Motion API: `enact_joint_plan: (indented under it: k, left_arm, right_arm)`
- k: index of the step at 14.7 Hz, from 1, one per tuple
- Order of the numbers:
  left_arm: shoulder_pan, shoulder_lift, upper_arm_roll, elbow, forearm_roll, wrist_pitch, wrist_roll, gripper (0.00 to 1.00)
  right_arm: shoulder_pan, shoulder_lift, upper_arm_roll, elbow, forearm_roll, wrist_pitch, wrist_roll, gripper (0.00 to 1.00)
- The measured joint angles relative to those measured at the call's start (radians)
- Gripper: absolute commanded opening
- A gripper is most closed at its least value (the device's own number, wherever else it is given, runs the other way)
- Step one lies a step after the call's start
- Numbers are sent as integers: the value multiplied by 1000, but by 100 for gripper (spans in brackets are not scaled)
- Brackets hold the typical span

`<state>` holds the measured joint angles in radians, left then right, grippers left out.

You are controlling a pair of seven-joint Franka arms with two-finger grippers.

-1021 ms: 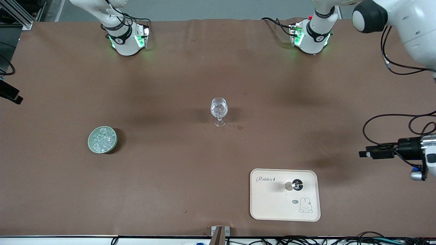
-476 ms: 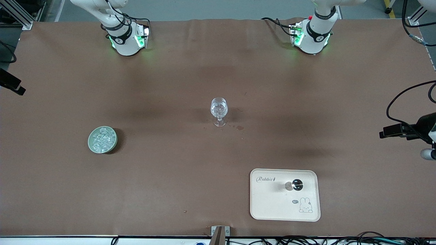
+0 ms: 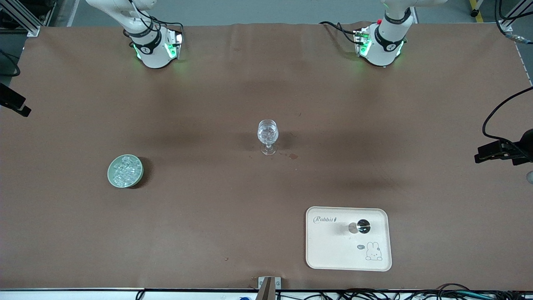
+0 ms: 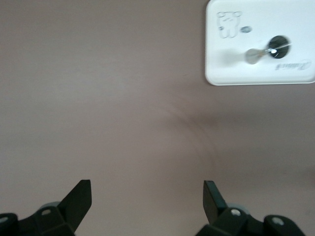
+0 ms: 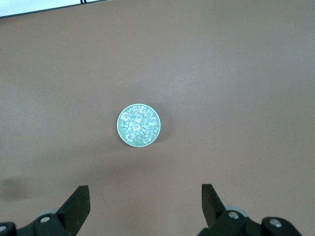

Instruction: Pour wine and add ice with both arms

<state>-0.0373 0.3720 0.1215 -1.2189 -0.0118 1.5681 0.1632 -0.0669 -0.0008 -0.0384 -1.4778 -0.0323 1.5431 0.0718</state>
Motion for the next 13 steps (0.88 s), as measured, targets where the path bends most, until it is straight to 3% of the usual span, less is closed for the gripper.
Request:
enact_joint_plan:
  k: [4, 7, 13]
  left_arm:
    - [0, -8, -13, 1, 22, 2, -9, 100]
    - [0, -63, -69, -6, 20, -13, -136, 100]
    - [-6, -246, -124, -182, 20, 1, -216, 100]
  right_arm:
    - [0, 0, 1, 0, 0, 0, 0, 100]
    - [0, 0, 1, 0, 0, -3, -1, 100]
    - [0, 0, 1, 0, 0, -12, -1, 100]
